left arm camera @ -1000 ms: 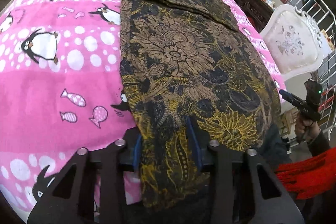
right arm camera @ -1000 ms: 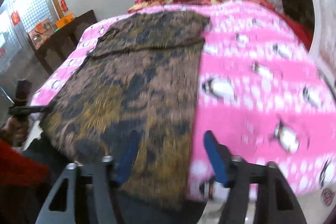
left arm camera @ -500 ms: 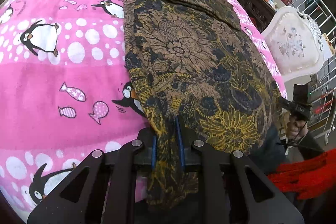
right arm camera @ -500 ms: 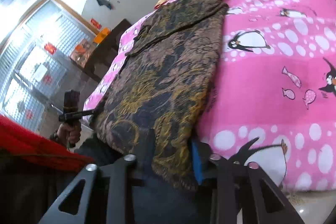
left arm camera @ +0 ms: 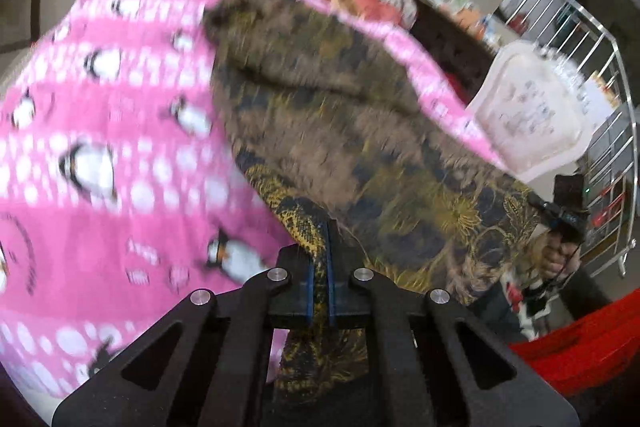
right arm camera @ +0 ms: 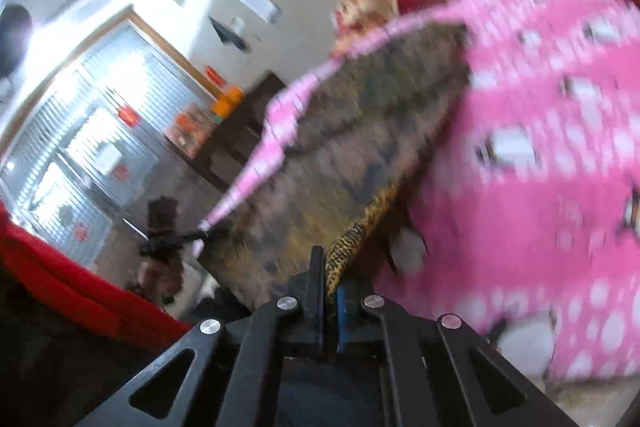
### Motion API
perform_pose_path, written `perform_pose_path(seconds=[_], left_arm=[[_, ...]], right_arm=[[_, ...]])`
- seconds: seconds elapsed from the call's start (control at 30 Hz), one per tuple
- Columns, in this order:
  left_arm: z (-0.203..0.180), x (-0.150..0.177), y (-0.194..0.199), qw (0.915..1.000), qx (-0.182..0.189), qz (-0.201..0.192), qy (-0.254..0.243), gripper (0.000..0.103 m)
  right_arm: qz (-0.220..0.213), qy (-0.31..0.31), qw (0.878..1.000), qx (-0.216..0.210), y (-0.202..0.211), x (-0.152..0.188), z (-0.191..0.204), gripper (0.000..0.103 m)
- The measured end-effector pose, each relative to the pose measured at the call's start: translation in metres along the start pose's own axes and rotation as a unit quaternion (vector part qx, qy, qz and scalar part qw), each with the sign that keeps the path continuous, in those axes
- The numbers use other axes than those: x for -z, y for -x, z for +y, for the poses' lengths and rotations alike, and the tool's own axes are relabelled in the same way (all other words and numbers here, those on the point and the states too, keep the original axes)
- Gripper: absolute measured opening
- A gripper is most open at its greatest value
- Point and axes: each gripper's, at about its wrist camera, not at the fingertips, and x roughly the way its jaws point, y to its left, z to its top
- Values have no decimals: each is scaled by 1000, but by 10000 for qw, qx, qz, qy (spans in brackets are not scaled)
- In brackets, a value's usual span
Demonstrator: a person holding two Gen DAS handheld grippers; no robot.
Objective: Fold small clothes
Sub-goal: 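Grasp the garment hem with the left gripper while the right gripper grasps the other hem corner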
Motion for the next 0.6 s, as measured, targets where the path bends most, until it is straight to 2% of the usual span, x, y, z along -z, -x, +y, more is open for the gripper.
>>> perform_pose_path(seconds=[0.1,0.2,0.4,0.5,0.6], left_arm=[[1,-7,7,9999,98,-131,57,3],[4,-2,11,9999,58,-141,78,3],[15,33,18,9991,-38,82,424,2],[5,43,33,9995,4,147,291,2],[-7,48,47,9997,60,159,155,2]], right_arm=[[-325,23,9994,-101,11,-20,4,4],[-404,114,9990,-136,17,-30,16,4],[81,187,9998,-72,15,-7,27,4],[242,158,9995,-145,19,8,33,4],[222,190,9995,-115,31,9,42,4]])
